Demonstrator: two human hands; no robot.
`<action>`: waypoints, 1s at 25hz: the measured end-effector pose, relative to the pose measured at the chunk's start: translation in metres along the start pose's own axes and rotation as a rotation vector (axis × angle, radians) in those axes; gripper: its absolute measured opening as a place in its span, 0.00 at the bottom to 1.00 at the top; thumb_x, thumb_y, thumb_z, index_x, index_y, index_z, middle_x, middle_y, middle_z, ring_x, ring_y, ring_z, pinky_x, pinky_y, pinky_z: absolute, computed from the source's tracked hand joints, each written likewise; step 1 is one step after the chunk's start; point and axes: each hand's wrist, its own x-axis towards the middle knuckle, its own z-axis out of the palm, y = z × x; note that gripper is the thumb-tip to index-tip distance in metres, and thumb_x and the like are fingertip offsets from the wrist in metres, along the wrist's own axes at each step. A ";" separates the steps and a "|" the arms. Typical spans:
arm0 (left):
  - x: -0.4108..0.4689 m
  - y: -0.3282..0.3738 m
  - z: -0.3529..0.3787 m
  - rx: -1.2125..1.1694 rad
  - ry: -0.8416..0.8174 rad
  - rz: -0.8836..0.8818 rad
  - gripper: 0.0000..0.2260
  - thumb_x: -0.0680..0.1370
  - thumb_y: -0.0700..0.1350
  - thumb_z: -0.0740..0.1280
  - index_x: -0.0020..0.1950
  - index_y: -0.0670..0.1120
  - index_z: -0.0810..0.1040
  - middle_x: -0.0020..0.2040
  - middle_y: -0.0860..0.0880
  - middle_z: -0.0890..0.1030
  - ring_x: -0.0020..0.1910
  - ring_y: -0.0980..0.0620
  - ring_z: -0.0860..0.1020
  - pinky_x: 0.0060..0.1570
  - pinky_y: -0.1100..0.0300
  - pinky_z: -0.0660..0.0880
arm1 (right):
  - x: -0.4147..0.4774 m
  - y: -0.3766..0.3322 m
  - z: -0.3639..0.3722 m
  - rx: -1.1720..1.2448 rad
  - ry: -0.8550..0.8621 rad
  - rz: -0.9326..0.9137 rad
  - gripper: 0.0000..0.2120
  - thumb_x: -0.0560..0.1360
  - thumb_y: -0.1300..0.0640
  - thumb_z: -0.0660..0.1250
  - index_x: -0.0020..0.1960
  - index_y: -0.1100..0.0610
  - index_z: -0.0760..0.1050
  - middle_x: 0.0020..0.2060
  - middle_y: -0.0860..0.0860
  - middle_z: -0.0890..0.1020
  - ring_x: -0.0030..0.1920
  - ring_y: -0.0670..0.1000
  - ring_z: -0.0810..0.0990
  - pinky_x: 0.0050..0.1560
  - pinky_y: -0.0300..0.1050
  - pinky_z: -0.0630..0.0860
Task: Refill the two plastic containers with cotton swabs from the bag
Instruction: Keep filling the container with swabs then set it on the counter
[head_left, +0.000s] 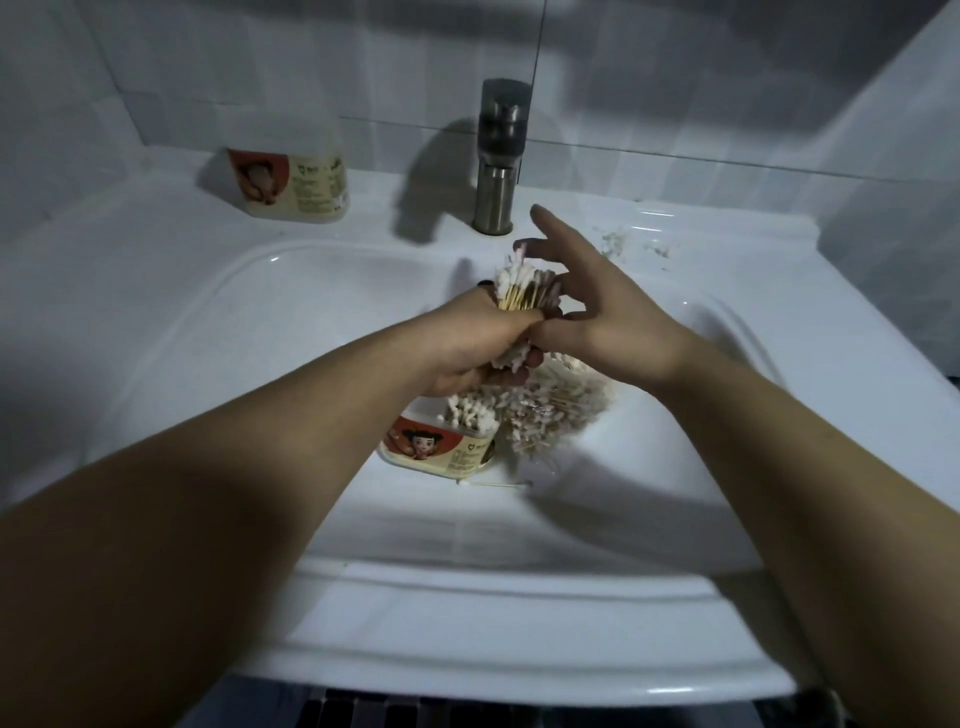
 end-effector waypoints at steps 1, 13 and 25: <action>-0.001 0.000 0.000 0.002 -0.018 -0.003 0.04 0.82 0.41 0.67 0.49 0.47 0.80 0.31 0.51 0.78 0.30 0.56 0.77 0.32 0.61 0.77 | 0.000 0.000 -0.001 -0.009 0.001 0.008 0.44 0.67 0.58 0.70 0.80 0.41 0.59 0.71 0.44 0.73 0.67 0.44 0.75 0.63 0.49 0.78; 0.006 -0.004 -0.009 -0.019 0.222 0.030 0.04 0.83 0.45 0.66 0.52 0.46 0.78 0.37 0.50 0.79 0.35 0.54 0.77 0.33 0.61 0.77 | -0.006 -0.012 -0.001 -0.146 0.206 0.139 0.16 0.74 0.62 0.65 0.60 0.50 0.77 0.48 0.50 0.83 0.36 0.48 0.83 0.34 0.44 0.79; 0.004 -0.006 -0.019 -0.186 0.239 0.064 0.04 0.83 0.43 0.66 0.54 0.43 0.77 0.43 0.46 0.80 0.39 0.52 0.80 0.40 0.58 0.82 | -0.025 -0.002 0.046 -0.601 -0.752 0.382 0.08 0.74 0.61 0.70 0.52 0.60 0.83 0.34 0.53 0.87 0.27 0.48 0.84 0.24 0.37 0.74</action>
